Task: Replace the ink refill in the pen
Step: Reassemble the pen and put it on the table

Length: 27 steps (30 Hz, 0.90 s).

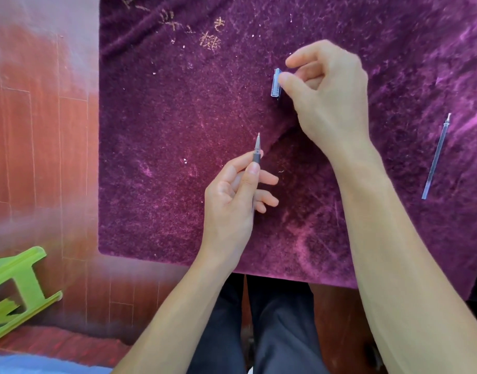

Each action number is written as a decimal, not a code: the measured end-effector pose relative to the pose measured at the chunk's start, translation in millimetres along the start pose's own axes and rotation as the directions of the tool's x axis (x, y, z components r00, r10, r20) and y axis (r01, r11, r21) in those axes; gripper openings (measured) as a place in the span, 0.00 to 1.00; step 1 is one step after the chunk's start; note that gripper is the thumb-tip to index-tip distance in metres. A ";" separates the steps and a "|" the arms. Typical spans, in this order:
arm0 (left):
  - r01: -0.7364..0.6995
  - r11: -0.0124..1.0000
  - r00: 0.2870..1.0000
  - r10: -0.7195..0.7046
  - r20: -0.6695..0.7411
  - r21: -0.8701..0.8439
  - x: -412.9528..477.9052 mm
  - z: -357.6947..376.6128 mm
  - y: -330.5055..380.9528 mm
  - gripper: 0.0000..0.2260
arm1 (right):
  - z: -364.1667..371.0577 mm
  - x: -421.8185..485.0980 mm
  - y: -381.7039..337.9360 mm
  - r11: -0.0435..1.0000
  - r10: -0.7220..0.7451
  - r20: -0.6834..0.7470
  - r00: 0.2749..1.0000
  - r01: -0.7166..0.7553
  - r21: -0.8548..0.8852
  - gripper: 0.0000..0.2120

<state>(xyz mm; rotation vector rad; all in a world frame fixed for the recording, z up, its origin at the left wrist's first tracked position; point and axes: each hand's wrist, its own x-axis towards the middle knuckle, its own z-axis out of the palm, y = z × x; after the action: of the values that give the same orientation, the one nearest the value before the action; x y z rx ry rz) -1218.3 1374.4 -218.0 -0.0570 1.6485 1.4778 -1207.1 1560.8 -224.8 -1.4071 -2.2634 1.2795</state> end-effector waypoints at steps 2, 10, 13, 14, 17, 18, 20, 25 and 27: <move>0.010 1.000 1.000 -0.010 -0.004 0.002 0.7 -3.3 1.2 0.12 | 3.8 5.7 -4.9 0.999 0.013 0.035 0.999 -0.012 -0.042 0.08; 0.003 1.000 1.000 -0.003 -0.014 0.009 2.0 -6.4 2.8 0.12 | 10.1 5.5 -8.6 0.991 0.078 0.053 0.996 -0.072 -0.113 0.11; 0.008 1.000 1.000 -0.007 -0.012 0.005 3.1 -4.9 2.9 0.12 | 14.4 2.9 -10.3 0.989 0.074 0.050 0.996 -0.066 -0.134 0.10; 0.015 1.000 1.000 -0.015 -0.013 -0.012 3.3 -4.1 2.7 0.12 | 15.5 2.4 -10.5 0.989 0.068 0.053 0.996 -0.060 -0.138 0.10; 0.045 0.998 0.999 -0.045 -0.001 -0.042 2.8 -1.9 2.8 0.12 | 13.7 1.9 -6.8 0.993 0.067 0.071 0.995 -0.059 -0.103 0.10; 0.045 0.998 0.999 -0.045 0.011 -0.033 2.1 -1.0 3.5 0.11 | 10.6 0.4 -4.4 0.997 0.070 0.067 0.995 -0.067 -0.046 0.10; 0.033 0.999 0.998 -0.033 0.049 -0.015 -0.3 0.8 5.6 0.11 | 1.8 -6.8 2.5 0.982 0.093 0.047 0.995 -0.099 0.159 0.10; 0.047 0.999 0.993 -0.049 0.104 0.021 -6.1 6.7 6.5 0.12 | -17.9 -46.8 26.6 0.831 0.195 0.134 0.972 -0.236 0.505 0.07; 0.048 0.998 0.993 -0.050 0.106 0.030 -7.8 8.6 3.8 0.12 | -20.4 -59.3 35.1 0.797 0.206 0.160 0.965 -0.260 0.544 0.06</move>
<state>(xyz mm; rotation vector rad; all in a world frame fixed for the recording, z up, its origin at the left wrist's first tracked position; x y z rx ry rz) -1210.9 1378.5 -209.3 -0.0032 1.5702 1.3972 -1141.7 1531.1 -222.6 -1.4326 -1.5657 1.9239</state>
